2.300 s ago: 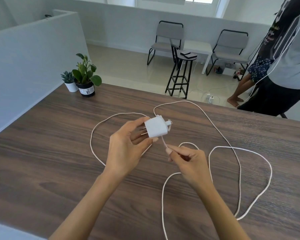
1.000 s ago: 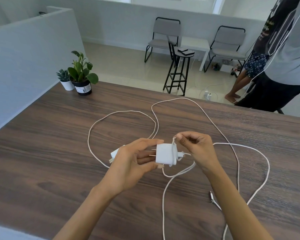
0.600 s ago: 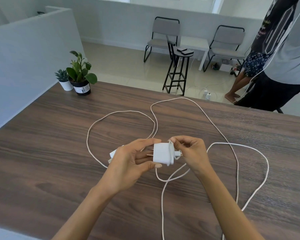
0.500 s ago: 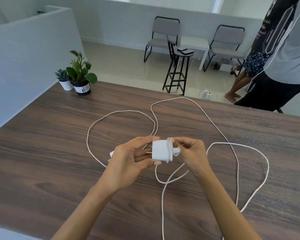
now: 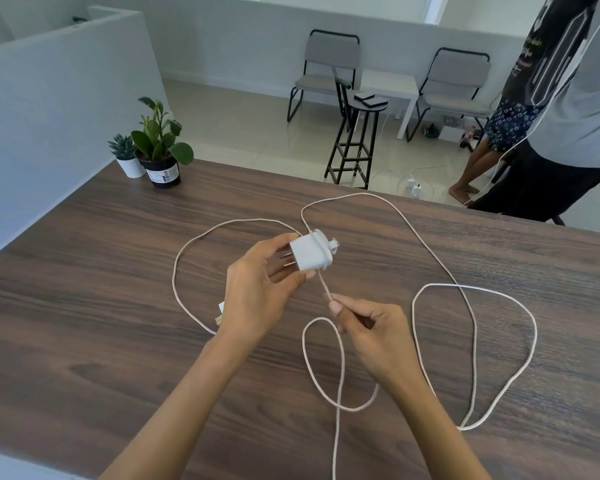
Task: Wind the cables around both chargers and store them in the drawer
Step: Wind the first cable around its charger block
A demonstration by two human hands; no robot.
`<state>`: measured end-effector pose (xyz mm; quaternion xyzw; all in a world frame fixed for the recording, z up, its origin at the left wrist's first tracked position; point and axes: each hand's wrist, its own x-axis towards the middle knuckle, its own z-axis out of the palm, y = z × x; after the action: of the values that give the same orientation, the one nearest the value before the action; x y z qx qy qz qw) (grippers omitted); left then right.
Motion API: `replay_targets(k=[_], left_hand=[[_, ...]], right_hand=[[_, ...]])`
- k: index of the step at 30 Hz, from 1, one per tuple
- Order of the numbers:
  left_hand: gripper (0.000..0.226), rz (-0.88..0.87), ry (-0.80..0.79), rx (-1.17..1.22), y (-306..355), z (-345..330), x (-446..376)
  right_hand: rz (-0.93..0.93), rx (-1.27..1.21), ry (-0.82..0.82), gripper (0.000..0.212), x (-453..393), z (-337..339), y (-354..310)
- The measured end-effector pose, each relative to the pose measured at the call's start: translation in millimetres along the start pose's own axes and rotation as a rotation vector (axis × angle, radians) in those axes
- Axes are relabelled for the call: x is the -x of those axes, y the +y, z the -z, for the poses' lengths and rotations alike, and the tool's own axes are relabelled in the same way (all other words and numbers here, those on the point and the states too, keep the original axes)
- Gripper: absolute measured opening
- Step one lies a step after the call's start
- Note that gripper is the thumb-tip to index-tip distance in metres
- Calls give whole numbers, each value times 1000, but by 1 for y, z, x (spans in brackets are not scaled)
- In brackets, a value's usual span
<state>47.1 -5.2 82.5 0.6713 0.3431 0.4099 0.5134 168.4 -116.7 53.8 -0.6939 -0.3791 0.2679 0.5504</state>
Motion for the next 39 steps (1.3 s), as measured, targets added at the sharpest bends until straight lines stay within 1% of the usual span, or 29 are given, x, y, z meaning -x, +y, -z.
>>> replay_targets(k=[4, 7, 10, 13, 19, 23, 28, 34, 36, 39], left_hand=[[53, -32, 92, -79, -10, 5, -15], [53, -52, 88, -148, -17, 12, -28], [52, -64, 35, -216, -23, 15, -33], [52, -105, -61, -284, -30, 12, -32], [49, -178, -198, -368, -50, -1, -16], [49, -217, -277, -386, -51, -12, 1], [52, -245, -378, -331, -40, -18, 17], [54, -192, -421, -202, -17, -13, 30], [54, -157, -417, -138, -9, -13, 33], [56, -79, -404, -4, 4, -11, 34]], right_hand=[[71, 171, -20, 18, 11, 3, -7], [194, 313, 14, 15, 18, 11, -13], [251, 392, -11, 12, 19, 24, -22], [294, 459, -45, 11, 10, 35, -30], [405, 521, -67, 10, -11, 49, -46], [452, 535, -57, 7, -24, 55, -54], [443, 516, -40, 9, -46, 63, -53], [326, 465, -26, 12, -68, 67, -41], [280, 391, -59, 12, -71, 66, -38], [221, 200, -99, 6, -71, 61, -37]])
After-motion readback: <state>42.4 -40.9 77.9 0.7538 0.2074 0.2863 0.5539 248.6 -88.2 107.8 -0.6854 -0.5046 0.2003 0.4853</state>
